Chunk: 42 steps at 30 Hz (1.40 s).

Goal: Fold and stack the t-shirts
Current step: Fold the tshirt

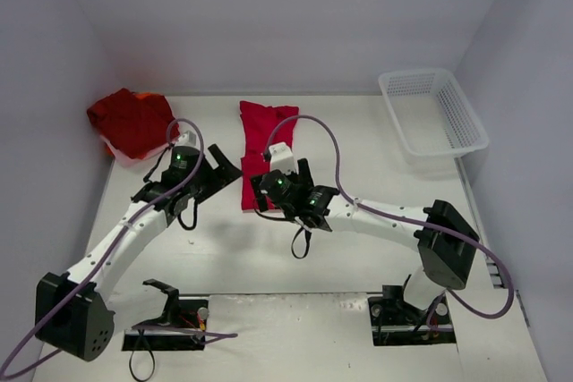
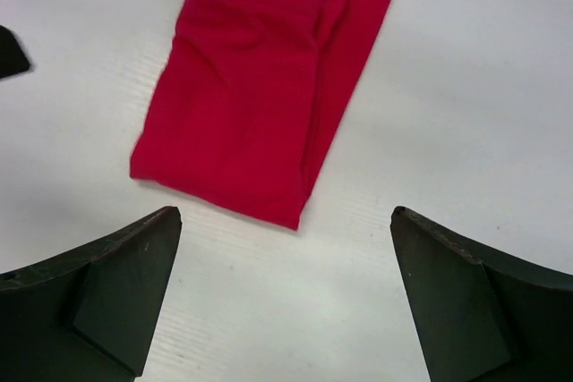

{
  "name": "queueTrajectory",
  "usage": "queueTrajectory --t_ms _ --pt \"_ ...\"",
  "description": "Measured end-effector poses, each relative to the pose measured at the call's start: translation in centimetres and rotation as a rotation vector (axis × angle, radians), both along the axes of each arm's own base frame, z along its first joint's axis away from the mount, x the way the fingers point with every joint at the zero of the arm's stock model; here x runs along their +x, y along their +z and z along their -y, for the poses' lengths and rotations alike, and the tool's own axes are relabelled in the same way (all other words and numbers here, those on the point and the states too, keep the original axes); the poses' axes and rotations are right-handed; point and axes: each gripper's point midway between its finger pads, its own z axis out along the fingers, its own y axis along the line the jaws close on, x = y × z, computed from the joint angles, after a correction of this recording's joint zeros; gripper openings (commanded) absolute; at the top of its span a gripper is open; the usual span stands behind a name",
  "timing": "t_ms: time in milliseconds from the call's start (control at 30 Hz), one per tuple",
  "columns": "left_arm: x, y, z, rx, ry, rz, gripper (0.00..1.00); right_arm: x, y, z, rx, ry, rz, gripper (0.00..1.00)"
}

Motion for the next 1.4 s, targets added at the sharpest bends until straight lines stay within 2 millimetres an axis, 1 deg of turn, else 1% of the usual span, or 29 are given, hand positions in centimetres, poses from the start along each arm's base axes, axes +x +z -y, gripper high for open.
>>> queueTrajectory --t_ms 67,200,300,400,500,567,667,767,867,967,1067,1200,1400 --pt "-1.1 -0.6 -0.6 0.011 0.013 -0.026 0.80 -0.6 -1.3 0.5 -0.044 0.029 -0.023 0.99" --pt "-1.9 0.3 -1.3 0.013 0.041 -0.015 0.80 -1.4 -3.0 1.3 -0.128 0.097 -0.042 0.95" --pt "-2.3 1.0 -1.8 0.020 0.059 -0.007 0.81 -1.7 -3.3 1.5 -0.185 0.149 -0.030 0.93" --pt "-2.3 1.7 -2.2 0.030 0.075 -0.006 0.81 -2.4 -3.1 1.5 -0.227 0.202 -0.012 0.93" --pt "-2.1 2.6 -2.6 0.032 0.091 0.005 0.80 -3.5 -2.3 0.9 -0.239 0.263 0.012 0.93" --pt "-2.0 3.0 -2.9 0.031 0.100 0.008 0.80 -4.4 -2.0 0.1 -0.250 0.309 0.031 0.94" --pt "-1.9 3.5 -3.4 0.031 0.118 0.009 0.80 -6.1 -2.0 -1.1 -0.275 0.378 0.047 0.95" --pt "-1.9 4.0 -4.2 0.026 0.139 0.014 0.81 -7.7 -2.9 -2.1 -0.308 0.440 0.050 0.95" --pt "-1.8 4.7 -5.0 0.017 0.162 0.022 0.81 -8.9 -4.7 -2.8 -0.354 0.481 0.032 0.94" --pt "-1.7 5.6 -5.7 0.004 0.183 0.031 0.81 -9.4 -6.6 -2.8 -0.405 0.502 0.010 0.94" --pt "-1.6 5.9 -6.7 -0.012 0.205 0.033 0.81 -9.5 -7.8 -2.7 -0.441 0.513 -0.001 0.94" --pt "-1.4 6.1 -8.4 -0.041 0.245 0.026 0.81 -9.3 -8.8 -2.6 -0.465 0.510 -0.002 0.94" --pt "-1.4 6.3 -10.1 -0.074 0.271 0.023 0.81 -9.0 -10.0 -2.8 -0.499 0.515 0.009 0.94"
